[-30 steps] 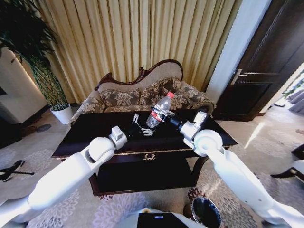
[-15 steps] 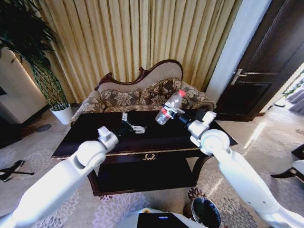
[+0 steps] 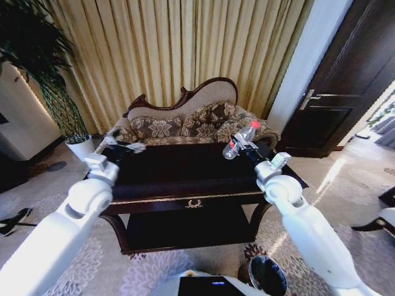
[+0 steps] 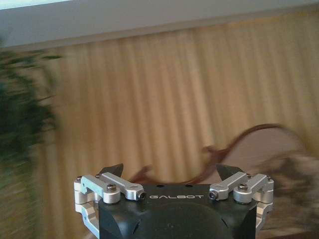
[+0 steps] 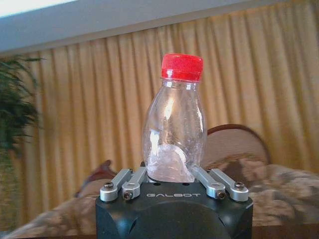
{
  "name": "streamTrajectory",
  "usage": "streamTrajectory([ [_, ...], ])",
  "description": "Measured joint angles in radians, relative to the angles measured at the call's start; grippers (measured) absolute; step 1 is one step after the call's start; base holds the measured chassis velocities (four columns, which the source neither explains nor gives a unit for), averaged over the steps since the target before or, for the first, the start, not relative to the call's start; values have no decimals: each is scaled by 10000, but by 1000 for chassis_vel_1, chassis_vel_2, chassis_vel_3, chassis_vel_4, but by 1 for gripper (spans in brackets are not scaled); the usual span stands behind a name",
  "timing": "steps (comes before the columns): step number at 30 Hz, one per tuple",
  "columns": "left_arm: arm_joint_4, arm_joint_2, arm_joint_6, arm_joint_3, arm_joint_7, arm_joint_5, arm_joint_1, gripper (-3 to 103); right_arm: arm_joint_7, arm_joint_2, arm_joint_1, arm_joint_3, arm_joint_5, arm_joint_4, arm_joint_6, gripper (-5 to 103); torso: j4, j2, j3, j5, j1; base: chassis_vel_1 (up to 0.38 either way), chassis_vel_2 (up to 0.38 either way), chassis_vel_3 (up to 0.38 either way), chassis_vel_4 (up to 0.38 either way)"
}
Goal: Move to the front of the table and place the trash on the table into the trash bin.
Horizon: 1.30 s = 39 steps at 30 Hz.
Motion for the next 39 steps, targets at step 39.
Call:
streamTrajectory([
  [39,-662,-673,1191,-2143,236,-196,1626,100,0,171,-1444,1391,-809,338,116,27,1,-1,0,0,-1,77,-76,-81,81],
])
